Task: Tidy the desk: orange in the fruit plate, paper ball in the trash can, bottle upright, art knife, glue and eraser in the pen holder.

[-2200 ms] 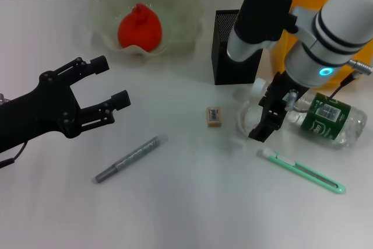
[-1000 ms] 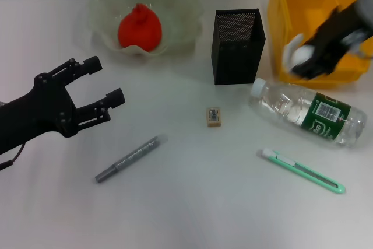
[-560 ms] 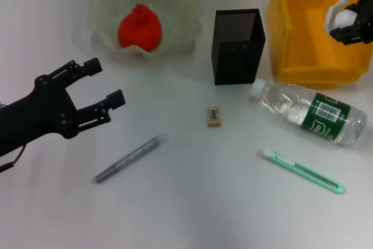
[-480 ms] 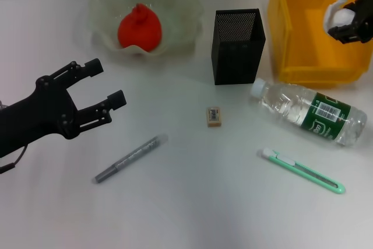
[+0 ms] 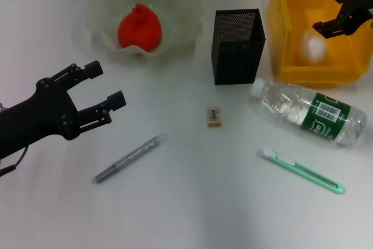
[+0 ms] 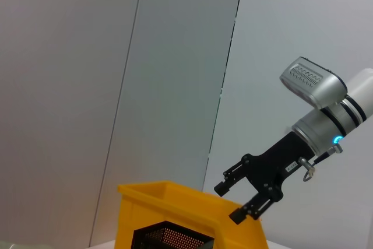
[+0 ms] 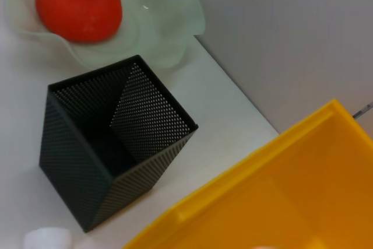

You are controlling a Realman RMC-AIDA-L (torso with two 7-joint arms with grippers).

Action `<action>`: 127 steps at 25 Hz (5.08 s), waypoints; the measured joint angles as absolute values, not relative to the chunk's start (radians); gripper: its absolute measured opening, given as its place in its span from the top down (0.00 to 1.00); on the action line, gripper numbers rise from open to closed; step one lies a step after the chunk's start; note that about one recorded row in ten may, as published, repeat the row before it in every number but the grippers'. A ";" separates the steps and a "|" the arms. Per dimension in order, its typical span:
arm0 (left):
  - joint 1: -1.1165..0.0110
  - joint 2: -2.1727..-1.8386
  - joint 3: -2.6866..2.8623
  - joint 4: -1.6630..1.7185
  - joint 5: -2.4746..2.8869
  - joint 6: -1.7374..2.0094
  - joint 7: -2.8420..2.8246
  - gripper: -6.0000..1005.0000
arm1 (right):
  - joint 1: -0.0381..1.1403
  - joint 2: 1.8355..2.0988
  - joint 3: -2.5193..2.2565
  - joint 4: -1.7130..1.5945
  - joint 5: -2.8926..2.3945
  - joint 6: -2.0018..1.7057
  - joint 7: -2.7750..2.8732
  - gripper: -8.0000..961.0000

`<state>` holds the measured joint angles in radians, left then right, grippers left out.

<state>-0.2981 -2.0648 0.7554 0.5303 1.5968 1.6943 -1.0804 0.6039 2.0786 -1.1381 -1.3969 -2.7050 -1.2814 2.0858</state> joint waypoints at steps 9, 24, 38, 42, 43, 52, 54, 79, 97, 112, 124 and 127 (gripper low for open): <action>-0.303 -2.065 0.746 0.531 1.597 1.690 -1.080 0.14 | 0.641 2.079 -1.142 -1.565 -2.739 -1.639 2.227 0.20; -0.301 -2.062 0.745 0.534 1.600 1.690 -1.075 0.14 | 0.697 2.080 -1.287 -1.466 -2.817 -1.810 2.322 0.20; -0.296 -2.063 0.745 0.531 1.602 1.693 -1.074 0.14 | 0.703 2.083 -1.424 -1.231 -2.827 -1.564 2.352 0.20; -0.297 -2.064 0.745 0.531 1.601 1.693 -1.074 0.14 | 0.725 2.083 -1.431 -1.158 -2.827 -1.525 2.355 0.20; -0.297 -2.064 0.745 0.531 1.601 1.693 -1.074 0.14 | 0.725 2.083 -1.431 -1.158 -2.827 -1.525 2.355 0.20; -0.297 -2.065 0.745 0.531 1.603 1.692 -1.074 0.14 | 0.751 2.085 -1.441 -1.079 -2.826 -1.477 2.365 0.20; -0.296 -2.065 0.745 0.531 1.603 1.692 -1.074 0.14 | 0.752 2.086 -1.441 -1.080 -2.826 -1.478 2.367 0.20; -0.403 -2.058 0.746 0.550 1.597 1.701 -1.249 0.14 | 0.383 2.083 -1.260 -1.635 -2.163 -1.618 1.967 0.21; -0.477 -2.058 0.755 0.570 1.603 1.756 -1.312 0.15 | 0.511 2.084 -1.269 -1.136 -1.816 -1.402 1.542 0.21; -0.482 -2.063 0.744 0.558 1.545 1.801 -1.326 0.15 | 0.615 2.087 -1.297 -0.835 -1.625 -1.352 1.287 0.21; -0.481 -2.064 0.744 0.549 1.543 1.798 -1.316 0.16 | 0.627 2.088 -1.314 -0.765 -1.553 -1.340 1.231 0.22; -0.484 -2.066 0.744 0.536 1.535 1.796 -1.299 0.16 | 0.633 2.088 -1.321 -0.737 -1.527 -1.340 1.211 0.22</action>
